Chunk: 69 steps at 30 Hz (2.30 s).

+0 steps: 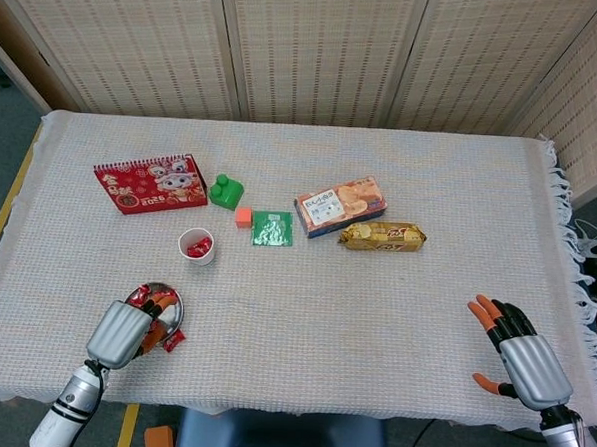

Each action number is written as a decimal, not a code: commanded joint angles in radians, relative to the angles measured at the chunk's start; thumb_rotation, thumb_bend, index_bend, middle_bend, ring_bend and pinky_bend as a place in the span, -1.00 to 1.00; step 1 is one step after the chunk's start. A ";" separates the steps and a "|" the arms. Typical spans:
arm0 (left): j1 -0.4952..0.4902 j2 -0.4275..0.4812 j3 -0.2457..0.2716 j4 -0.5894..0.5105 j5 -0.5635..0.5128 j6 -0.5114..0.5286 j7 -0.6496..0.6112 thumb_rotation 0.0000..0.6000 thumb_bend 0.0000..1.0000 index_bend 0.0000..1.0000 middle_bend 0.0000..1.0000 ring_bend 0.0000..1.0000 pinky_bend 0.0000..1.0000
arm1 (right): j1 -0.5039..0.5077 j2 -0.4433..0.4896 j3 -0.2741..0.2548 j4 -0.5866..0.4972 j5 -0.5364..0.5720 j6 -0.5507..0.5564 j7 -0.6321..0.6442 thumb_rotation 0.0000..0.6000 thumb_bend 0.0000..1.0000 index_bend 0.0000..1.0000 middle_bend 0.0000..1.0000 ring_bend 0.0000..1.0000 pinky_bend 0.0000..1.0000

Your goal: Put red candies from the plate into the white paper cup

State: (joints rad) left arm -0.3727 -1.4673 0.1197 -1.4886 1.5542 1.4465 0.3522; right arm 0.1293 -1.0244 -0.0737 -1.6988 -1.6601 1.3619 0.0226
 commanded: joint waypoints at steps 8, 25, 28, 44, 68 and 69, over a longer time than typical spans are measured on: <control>0.104 -0.147 0.058 0.263 0.082 0.036 0.004 1.00 -0.19 -0.46 -0.27 0.71 1.00 | -0.003 0.003 -0.006 0.000 -0.009 0.004 0.000 1.00 -0.88 -1.00 -1.00 -1.00 -0.84; 0.110 -0.289 0.041 0.483 0.199 0.050 0.028 1.00 -0.20 -0.40 -0.30 0.71 1.00 | -0.004 0.007 -0.008 -0.002 -0.012 0.006 0.006 1.00 -0.88 -1.00 -1.00 -1.00 -0.83; 0.103 -0.294 0.030 0.503 0.188 0.022 0.026 1.00 -0.20 -0.39 -0.29 0.71 1.00 | -0.007 0.010 -0.008 -0.001 -0.013 0.013 0.010 1.00 -0.88 -1.00 -1.00 -1.00 -0.82; 0.105 -0.309 0.018 0.536 0.198 0.011 0.020 1.00 -0.19 -0.16 -0.05 0.71 1.00 | -0.009 0.012 -0.006 0.001 -0.012 0.018 0.018 1.00 -0.88 -1.00 -1.00 -1.00 -0.79; 0.075 -0.197 -0.032 0.352 0.237 0.060 0.067 1.00 -0.18 -0.05 0.08 0.71 1.00 | -0.008 0.009 -0.004 -0.001 -0.006 0.013 0.010 1.00 -0.88 -1.00 -1.00 -1.00 -0.77; 0.062 -0.191 -0.045 0.335 0.240 0.058 0.073 1.00 -0.18 -0.05 0.08 0.71 1.00 | -0.008 0.008 -0.004 -0.001 -0.007 0.013 0.009 1.00 -0.88 -1.00 -1.00 -1.00 -0.77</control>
State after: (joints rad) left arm -0.2868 -1.6769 0.0997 -1.1198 1.7842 1.5010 0.4089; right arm 0.1213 -1.0159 -0.0772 -1.6999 -1.6666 1.3750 0.0320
